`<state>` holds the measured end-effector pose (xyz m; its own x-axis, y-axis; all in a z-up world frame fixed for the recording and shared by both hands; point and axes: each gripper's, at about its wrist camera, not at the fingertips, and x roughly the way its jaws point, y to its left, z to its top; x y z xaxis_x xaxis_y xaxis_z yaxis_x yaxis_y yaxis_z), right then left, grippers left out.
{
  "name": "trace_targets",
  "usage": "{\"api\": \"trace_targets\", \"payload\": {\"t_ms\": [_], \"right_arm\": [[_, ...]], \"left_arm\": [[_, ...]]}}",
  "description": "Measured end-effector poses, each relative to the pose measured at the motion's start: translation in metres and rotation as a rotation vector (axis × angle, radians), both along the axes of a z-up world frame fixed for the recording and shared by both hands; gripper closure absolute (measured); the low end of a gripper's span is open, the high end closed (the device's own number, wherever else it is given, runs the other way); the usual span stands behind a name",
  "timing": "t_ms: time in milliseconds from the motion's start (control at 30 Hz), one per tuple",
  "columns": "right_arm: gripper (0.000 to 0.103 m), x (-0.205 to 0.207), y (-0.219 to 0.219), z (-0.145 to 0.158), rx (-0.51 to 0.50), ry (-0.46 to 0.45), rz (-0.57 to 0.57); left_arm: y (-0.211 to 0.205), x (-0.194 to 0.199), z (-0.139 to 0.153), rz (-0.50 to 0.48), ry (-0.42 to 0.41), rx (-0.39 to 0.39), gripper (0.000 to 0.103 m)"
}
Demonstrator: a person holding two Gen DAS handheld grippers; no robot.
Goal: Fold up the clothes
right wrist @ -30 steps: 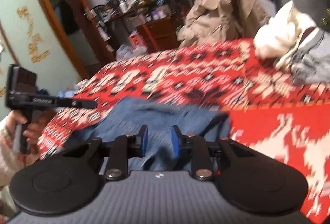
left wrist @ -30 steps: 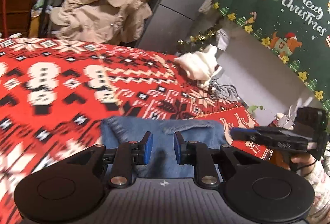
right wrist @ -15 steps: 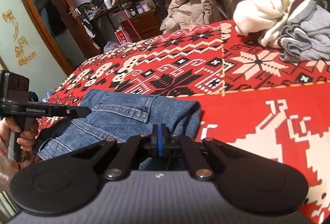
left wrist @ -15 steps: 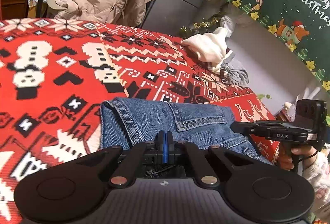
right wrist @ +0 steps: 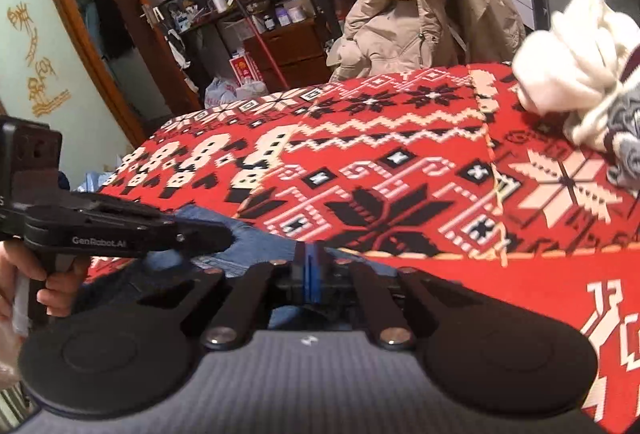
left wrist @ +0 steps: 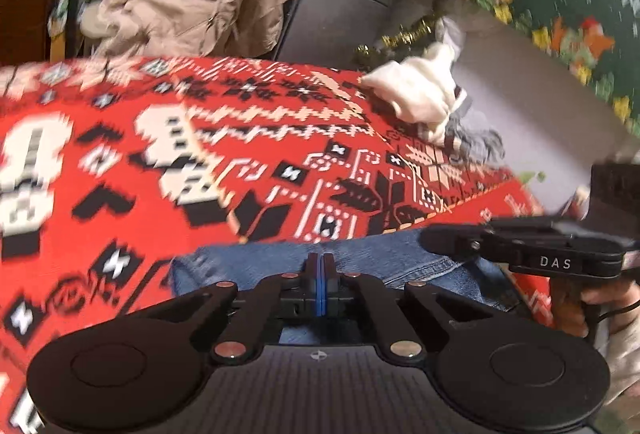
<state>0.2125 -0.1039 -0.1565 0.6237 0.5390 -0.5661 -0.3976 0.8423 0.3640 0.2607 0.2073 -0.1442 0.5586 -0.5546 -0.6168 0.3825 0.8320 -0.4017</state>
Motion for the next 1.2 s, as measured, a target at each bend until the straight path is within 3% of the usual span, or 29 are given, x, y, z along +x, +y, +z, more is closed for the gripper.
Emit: {"api": "trace_targets", "payload": {"t_ms": [100,300,500,600,667,800,867,933,1033,1200], "right_arm": [[0.103,-0.008,-0.016,-0.007,0.023,0.019,-0.02],[0.103,-0.029,-0.045,-0.014,0.042,0.029,-0.065],[0.102,-0.032,-0.059,0.001,0.037,0.021,-0.117],[0.102,-0.023,-0.058,0.007,0.063,0.007,-0.134],[0.102,-0.015,-0.053,0.002,0.071,0.025,-0.129],[0.103,-0.011,-0.056,-0.013,0.036,0.04,-0.152],[0.103,-0.014,-0.066,-0.017,-0.004,0.046,-0.194],[0.103,-0.02,-0.08,-0.019,0.023,0.056,-0.218],[0.103,-0.029,-0.092,-0.015,0.065,0.052,-0.231],[0.102,-0.035,-0.08,-0.003,0.073,0.041,-0.172]], "left_arm": [[0.014,-0.005,-0.003,0.003,0.017,-0.04,0.1],[0.021,-0.014,0.002,0.014,0.026,-0.036,0.1],[0.019,-0.019,0.022,0.036,-0.031,0.039,0.1],[0.017,-0.01,0.021,0.047,-0.036,0.034,0.099],[0.017,-0.006,0.016,0.056,-0.041,0.071,0.101],[0.042,-0.01,0.008,0.086,-0.027,0.008,0.1],[0.053,-0.015,0.005,0.12,-0.019,0.025,0.1],[0.064,-0.018,0.003,0.161,-0.003,0.035,0.101],[0.081,-0.019,0.006,0.186,0.003,-0.033,0.1],[0.078,-0.02,0.014,0.117,0.024,-0.106,0.1]]}}
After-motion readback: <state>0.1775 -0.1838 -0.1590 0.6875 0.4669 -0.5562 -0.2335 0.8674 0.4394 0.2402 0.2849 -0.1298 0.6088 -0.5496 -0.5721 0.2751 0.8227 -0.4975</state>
